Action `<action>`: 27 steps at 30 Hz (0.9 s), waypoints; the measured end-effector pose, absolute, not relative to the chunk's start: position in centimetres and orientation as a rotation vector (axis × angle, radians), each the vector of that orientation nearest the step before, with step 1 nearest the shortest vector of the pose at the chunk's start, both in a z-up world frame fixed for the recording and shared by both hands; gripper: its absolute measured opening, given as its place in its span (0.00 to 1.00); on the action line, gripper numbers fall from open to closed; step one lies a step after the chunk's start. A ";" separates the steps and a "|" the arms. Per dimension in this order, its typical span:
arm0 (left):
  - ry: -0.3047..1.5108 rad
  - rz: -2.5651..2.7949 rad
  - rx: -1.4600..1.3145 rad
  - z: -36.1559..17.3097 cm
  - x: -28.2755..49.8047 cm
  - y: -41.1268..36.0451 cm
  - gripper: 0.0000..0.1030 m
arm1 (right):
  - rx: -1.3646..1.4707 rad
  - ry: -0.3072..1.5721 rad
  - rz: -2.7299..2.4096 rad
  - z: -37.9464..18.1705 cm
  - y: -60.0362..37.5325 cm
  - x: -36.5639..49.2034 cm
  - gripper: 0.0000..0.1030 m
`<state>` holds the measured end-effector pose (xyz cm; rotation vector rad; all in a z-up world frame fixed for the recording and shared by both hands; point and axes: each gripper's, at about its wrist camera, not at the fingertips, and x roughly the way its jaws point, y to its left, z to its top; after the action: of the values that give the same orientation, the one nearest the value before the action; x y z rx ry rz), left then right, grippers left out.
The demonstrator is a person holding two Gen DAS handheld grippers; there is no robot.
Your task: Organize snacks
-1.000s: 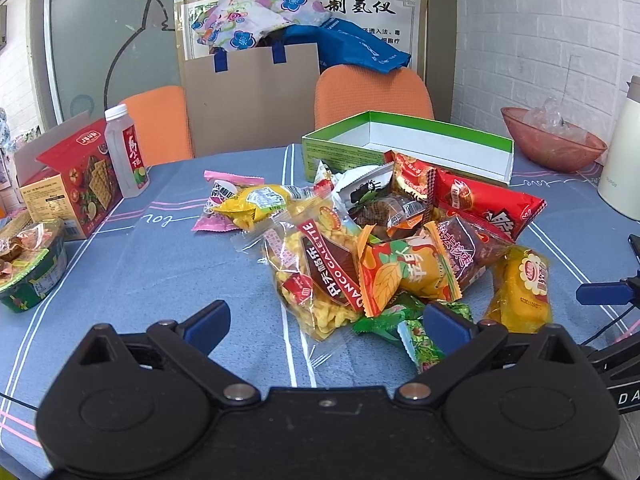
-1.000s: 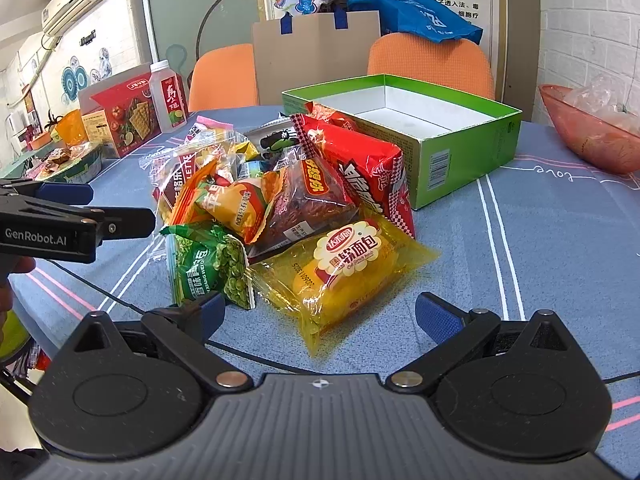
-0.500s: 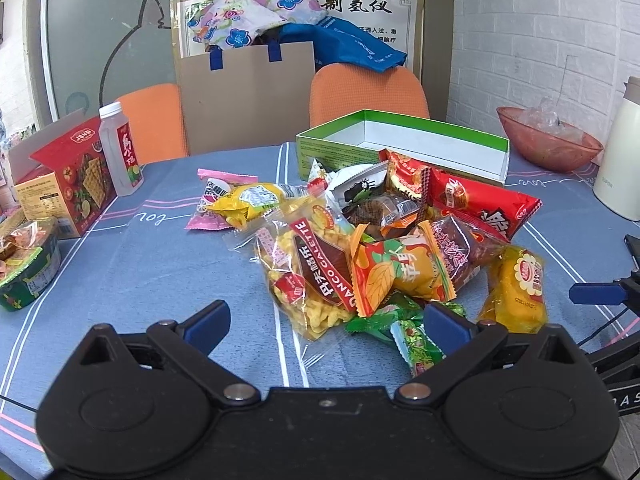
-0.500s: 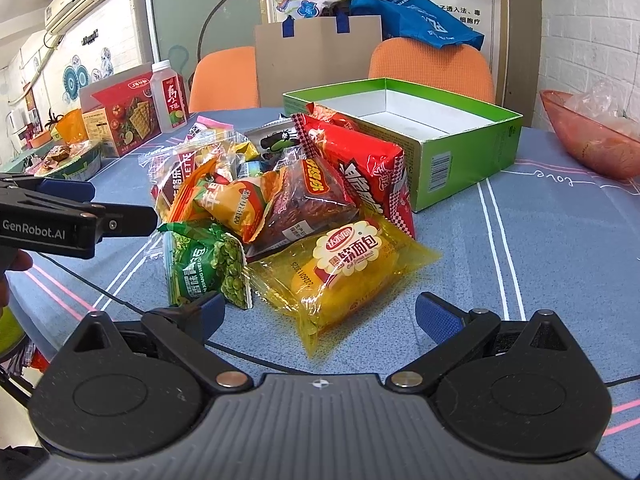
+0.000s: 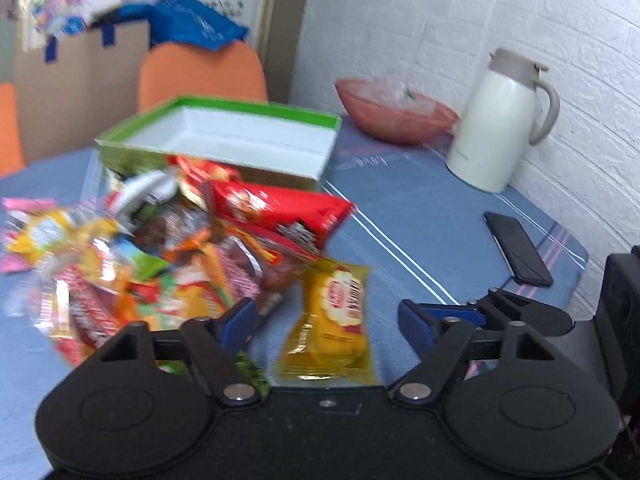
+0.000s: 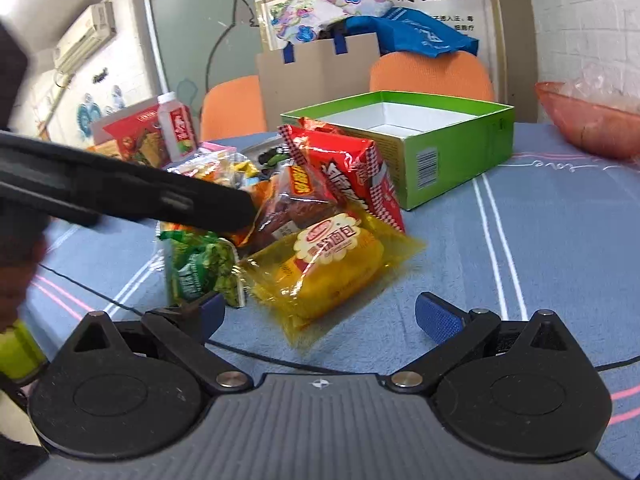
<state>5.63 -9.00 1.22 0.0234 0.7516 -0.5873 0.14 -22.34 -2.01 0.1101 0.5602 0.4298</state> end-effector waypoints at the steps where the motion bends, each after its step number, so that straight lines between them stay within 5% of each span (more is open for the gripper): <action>1: 0.793 -0.619 -0.003 0.6 6.3 -9.2 0.69 | 0.108 0.559 0.425 -2.1 -22.3 0.1 1.00; 13: 0.910 -0.615 -0.073 -1.9 9.5 -10.7 0.63 | 0.021 0.531 0.381 -3.2 -20.4 1.6 1.00; 15: 0.898 -0.607 -0.072 -1.6 9.0 -10.8 0.63 | 0.006 0.514 0.385 -3.2 -20.7 1.1 0.92; 17: 0.878 -0.631 -0.074 -0.7 8.3 -10.8 0.63 | -0.011 0.493 0.381 -2.6 -21.2 0.3 0.80; 27: 0.625 -0.708 -0.027 6.2 8.6 -11.9 0.63 | -0.063 0.281 0.331 3.2 -23.8 0.3 0.78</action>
<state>8.63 -11.95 6.21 -0.0272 0.6255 -0.7083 0.30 -23.79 3.21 -0.0629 0.2813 0.3313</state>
